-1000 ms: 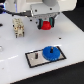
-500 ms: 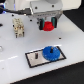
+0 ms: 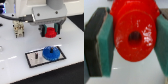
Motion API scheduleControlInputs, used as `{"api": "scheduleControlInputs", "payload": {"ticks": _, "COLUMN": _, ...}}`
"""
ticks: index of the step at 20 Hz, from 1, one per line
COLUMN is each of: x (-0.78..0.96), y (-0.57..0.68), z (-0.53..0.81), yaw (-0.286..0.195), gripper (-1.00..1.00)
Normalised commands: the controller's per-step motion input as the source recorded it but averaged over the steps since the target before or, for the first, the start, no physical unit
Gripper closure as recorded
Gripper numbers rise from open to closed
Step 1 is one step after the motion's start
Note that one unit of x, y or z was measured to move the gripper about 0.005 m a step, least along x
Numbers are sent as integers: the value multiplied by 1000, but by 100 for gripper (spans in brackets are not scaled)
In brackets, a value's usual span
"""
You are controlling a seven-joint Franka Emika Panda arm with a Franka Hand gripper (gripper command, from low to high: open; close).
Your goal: Insert the blue gear onto the right peg, followed by the red gear
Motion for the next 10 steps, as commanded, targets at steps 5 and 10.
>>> {"api": "scheduleControlInputs", "payload": {"ticks": 5, "x": 594, "y": -24, "z": 108, "yaw": 0, "gripper": 100}}
{"api": "scheduleControlInputs", "payload": {"ticks": 10, "x": 515, "y": -7, "z": 35, "yaw": 0, "gripper": 100}}
